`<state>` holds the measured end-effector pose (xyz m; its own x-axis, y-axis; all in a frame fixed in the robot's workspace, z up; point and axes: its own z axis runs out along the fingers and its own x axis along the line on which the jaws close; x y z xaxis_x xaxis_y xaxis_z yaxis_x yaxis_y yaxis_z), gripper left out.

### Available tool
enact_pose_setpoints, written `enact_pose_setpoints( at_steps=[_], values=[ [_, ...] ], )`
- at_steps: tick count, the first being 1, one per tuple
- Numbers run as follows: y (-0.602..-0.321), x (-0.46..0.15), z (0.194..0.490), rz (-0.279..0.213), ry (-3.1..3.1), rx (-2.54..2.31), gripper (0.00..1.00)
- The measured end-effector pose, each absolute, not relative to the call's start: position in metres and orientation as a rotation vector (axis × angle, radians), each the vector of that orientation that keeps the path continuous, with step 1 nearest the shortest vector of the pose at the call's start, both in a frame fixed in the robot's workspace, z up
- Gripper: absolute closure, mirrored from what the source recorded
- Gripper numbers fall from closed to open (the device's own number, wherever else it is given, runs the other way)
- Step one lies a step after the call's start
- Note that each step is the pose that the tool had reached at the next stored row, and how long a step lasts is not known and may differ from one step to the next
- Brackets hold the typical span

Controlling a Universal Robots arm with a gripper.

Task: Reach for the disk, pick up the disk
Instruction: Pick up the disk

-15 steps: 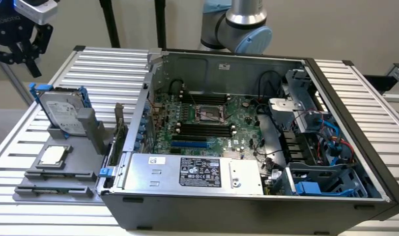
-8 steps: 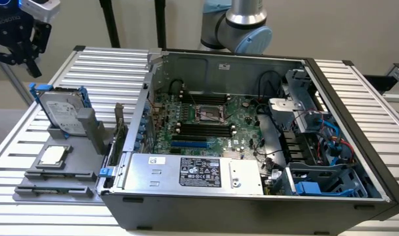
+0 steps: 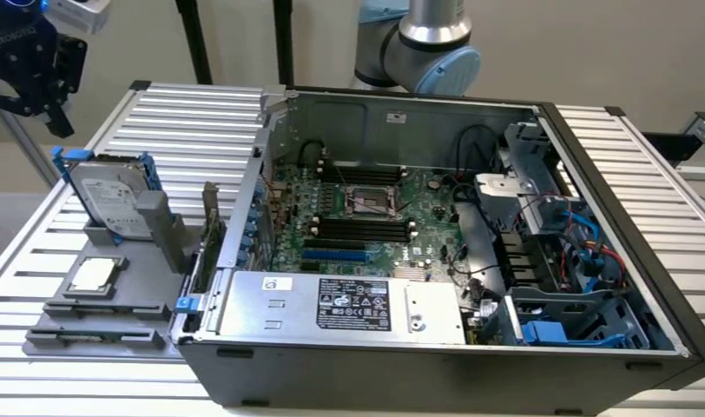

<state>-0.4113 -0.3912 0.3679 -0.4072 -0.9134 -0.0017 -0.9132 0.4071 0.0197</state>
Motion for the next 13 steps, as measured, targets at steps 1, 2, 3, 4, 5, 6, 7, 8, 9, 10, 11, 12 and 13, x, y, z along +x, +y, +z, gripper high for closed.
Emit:
enact_pose_setpoints(
  at_steps=[1,2,3,4,5,6,7,8,9,10,11,12,13],
  values=[
    [-0.3912,-0.4114,0.3677,-0.027,-2.612,1.729,0.89],
    [-0.3912,-0.4114,0.3672,-0.027,-2.596,1.752,0.89],
    [-0.3912,-0.4114,0.3669,-0.027,-2.580,1.776,0.89],
    [-0.3912,-0.4114,0.3665,-0.027,-2.563,1.799,0.89],
    [-0.3912,-0.4114,0.3661,-0.027,-2.546,1.823,0.89],
    [-0.3912,-0.4114,0.3656,-0.026,-2.530,1.845,0.89],
    [-0.3912,-0.4114,0.3652,-0.026,-2.513,1.868,0.89],
    [-0.3912,-0.4114,0.3647,-0.026,-2.495,1.891,0.89],
    [-0.3912,-0.4114,0.3643,-0.026,-2.478,1.913,0.89],
    [-0.3912,-0.4114,0.3639,-0.026,-2.461,1.935,0.89],
    [-0.3912,-0.4114,0.3634,-0.026,-2.443,1.957,0.89],
    [-0.3912,-0.4114,0.3630,-0.026,-2.424,1.981,0.89],
    [-0.3912,-0.4114,0.3627,-0.025,-2.406,2.002,0.89]
  ],
)
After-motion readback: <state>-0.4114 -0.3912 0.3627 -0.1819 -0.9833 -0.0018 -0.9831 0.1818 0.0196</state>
